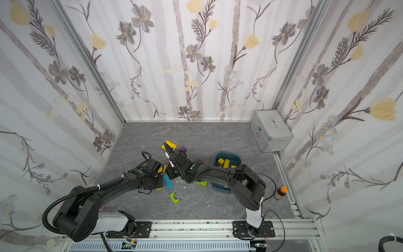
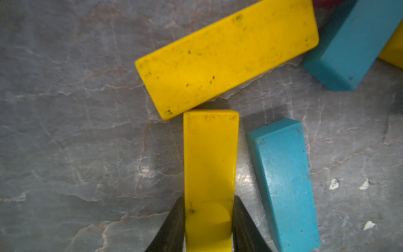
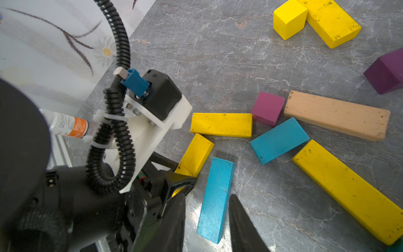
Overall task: Pick out the yellow building blocks
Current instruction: Pick up the building block from the center of the board.
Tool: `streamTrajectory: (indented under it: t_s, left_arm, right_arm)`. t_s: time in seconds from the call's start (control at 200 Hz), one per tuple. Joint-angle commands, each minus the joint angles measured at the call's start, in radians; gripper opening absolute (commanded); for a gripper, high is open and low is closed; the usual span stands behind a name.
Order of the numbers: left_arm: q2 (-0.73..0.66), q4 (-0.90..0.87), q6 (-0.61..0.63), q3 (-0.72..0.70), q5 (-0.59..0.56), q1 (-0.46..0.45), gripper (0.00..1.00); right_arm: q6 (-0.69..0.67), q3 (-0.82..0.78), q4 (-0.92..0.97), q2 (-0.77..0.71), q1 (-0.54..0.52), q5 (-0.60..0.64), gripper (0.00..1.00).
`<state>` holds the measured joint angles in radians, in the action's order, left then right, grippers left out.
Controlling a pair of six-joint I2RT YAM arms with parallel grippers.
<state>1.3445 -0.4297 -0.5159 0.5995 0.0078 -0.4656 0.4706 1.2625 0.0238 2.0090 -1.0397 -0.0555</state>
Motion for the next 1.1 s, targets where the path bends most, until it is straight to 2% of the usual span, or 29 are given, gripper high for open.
streamTrajectory:
  t_s: [0.0, 0.235, 0.72, 1.099]
  left_arm:
    - [0.005, -0.017, -0.006, -0.001, -0.002, 0.001, 0.34]
    - [-0.023, -0.018, -0.007, -0.008, -0.008, 0.001, 0.32]
    - [-0.168, -0.058, -0.029, -0.016, -0.001, 0.001, 0.31]
    - [-0.195, -0.086, -0.018, 0.069, 0.002, -0.001, 0.31]
  right_arm:
    - [0.001, 0.000, -0.042, 0.000, 0.000, -0.012, 0.35]
    - [0.000, -0.006, -0.045, -0.004, 0.001, -0.007, 0.35]
    - [0.004, -0.023, -0.045, -0.068, 0.001, 0.041, 0.35]
    - [-0.024, -0.071, -0.047, -0.161, 0.006, 0.104, 0.35]
